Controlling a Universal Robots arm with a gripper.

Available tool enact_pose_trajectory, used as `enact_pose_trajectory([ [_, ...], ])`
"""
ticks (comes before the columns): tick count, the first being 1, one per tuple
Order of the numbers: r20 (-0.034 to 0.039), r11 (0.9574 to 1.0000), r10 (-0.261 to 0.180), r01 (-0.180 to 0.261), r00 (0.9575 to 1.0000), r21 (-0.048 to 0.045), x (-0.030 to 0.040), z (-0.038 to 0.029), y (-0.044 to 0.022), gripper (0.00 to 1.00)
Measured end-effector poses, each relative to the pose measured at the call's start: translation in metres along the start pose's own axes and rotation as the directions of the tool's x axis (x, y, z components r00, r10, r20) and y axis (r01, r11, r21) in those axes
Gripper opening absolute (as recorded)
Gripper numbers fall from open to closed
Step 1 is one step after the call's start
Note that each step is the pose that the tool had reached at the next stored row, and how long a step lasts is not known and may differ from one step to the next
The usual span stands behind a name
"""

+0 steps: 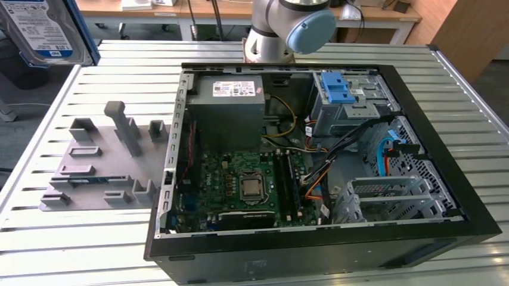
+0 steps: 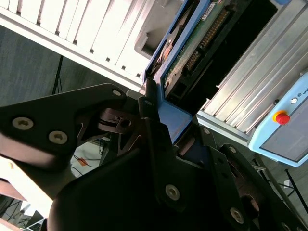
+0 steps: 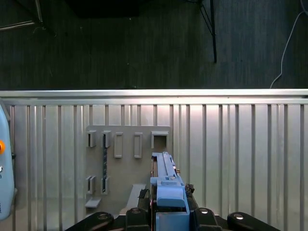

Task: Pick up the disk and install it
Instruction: 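Pick up the disk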

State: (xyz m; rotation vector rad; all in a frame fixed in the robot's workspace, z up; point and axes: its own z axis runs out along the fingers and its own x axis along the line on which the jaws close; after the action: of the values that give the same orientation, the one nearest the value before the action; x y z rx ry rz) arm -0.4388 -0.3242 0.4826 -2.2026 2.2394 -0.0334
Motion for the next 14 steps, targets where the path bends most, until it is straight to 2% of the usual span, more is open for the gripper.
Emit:
enact_pose_trajectory([
  [10,0.0000,1.0000,0.000,0.000,1.0000,0.0001,0.0092,0.0002,-0.0004,0.37],
  [14,0.0000,1.0000,0.000,0.000,1.0000,0.0000,0.0118,0.0002,-0.0039,0.37],
])
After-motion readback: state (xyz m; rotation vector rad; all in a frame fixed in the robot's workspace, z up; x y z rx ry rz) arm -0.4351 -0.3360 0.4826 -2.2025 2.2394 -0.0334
